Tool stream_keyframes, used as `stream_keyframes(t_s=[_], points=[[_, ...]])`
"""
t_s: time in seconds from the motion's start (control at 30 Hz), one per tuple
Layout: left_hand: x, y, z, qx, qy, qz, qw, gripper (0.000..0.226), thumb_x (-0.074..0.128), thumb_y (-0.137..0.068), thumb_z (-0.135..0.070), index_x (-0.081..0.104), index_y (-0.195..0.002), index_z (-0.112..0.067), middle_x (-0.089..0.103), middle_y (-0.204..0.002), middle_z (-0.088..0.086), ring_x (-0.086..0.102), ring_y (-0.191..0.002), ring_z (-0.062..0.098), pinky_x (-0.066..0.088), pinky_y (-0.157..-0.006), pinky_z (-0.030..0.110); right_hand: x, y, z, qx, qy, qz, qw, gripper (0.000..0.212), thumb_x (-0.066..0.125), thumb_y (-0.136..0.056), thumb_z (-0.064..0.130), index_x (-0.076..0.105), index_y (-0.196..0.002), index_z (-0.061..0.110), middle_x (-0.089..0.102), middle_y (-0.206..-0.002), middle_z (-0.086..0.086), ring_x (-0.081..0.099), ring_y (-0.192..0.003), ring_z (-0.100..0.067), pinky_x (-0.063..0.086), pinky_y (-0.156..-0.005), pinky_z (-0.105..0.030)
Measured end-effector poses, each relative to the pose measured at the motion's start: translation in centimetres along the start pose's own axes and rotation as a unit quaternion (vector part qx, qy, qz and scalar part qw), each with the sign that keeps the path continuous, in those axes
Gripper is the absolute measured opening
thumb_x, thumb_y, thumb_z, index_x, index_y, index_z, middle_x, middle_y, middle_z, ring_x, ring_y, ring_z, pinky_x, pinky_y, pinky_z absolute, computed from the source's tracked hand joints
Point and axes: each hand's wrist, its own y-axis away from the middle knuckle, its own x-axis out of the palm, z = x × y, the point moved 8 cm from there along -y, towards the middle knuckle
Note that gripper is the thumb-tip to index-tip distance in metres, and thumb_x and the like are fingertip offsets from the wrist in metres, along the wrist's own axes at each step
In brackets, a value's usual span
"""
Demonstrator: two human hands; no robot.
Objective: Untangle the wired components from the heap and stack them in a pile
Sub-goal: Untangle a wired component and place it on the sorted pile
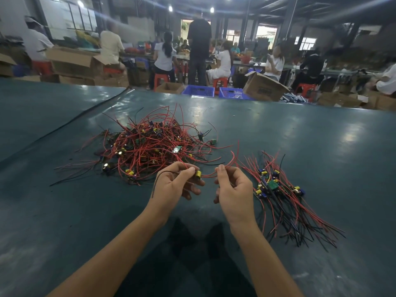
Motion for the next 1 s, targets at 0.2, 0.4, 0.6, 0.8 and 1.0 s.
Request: stream_keyframes(t_s=[0.2, 0.4, 0.6, 0.8, 1.0], points=[[0.4, 0.0, 0.6, -0.034, 0.046, -0.003, 0.998, 0.022, 0.050, -0.100, -0.019, 0.062, -0.082, -0.015, 0.072, -0.072, 0.015, 0.063, -0.047, 0.019, 0.043, -0.041, 0.020, 0.2, 0.2, -0.3, 0.044, -0.063, -0.002, 0.997, 0.019, 0.056, -0.098, 0.025, 0.059, -0.082, 0.016, 0.052, -0.055, 0.012, 0.042, -0.044, -0.005, 0.042, -0.042, -0.024], [-0.1, -0.1, 1.1, -0.061, 0.060, -0.022, 0.996, 0.022, 0.032, -0.105, -0.017, 0.048, -0.090, -0.012, 0.074, -0.077, 0.017, 0.065, -0.050, 0.023, 0.044, -0.041, 0.021, -0.3, 0.1, -0.5, 0.077, -0.122, -0.022, 0.989, 0.018, 0.052, -0.100, 0.020, 0.056, -0.084, 0.013, 0.054, -0.055, 0.011, 0.042, -0.041, -0.005, 0.039, -0.038, -0.020], [0.3, 0.1, 1.4, -0.081, 0.013, -0.004, 0.997, 0.034, 0.057, -0.090, -0.046, 0.052, -0.099, -0.013, 0.075, -0.081, 0.012, 0.065, -0.055, 0.019, 0.047, -0.046, 0.023, 0.3, 0.1, -0.6, 0.087, -0.152, 0.006, 0.985, 0.022, 0.055, -0.099, 0.020, 0.057, -0.078, 0.012, 0.056, -0.055, 0.007, 0.043, -0.042, -0.007, 0.038, -0.038, -0.022], [2.2, 0.8, 1.4, -0.099, -0.043, 0.088, 0.990, 0.042, 0.059, -0.081, -0.051, 0.070, -0.074, -0.012, 0.073, -0.072, 0.010, 0.063, -0.052, 0.017, 0.047, -0.048, 0.021, 0.0, 0.1, -0.6, 0.085, -0.126, -0.015, 0.988, 0.027, 0.063, -0.094, 0.023, 0.062, -0.067, 0.020, 0.057, -0.056, 0.007, 0.047, -0.045, -0.006, 0.041, -0.041, -0.020], [2.8, 0.8, 1.0, -0.058, -0.054, 0.075, 0.994, 0.041, 0.054, -0.081, -0.050, 0.068, -0.071, -0.012, 0.070, -0.063, 0.005, 0.062, -0.049, 0.016, 0.045, -0.045, 0.020, 0.9, 0.8, -0.6, 0.058, -0.067, 0.006, 0.996, 0.029, 0.073, -0.087, 0.022, 0.072, -0.058, 0.019, 0.064, -0.054, 0.006, 0.055, -0.048, -0.004, 0.045, -0.047, -0.016]])
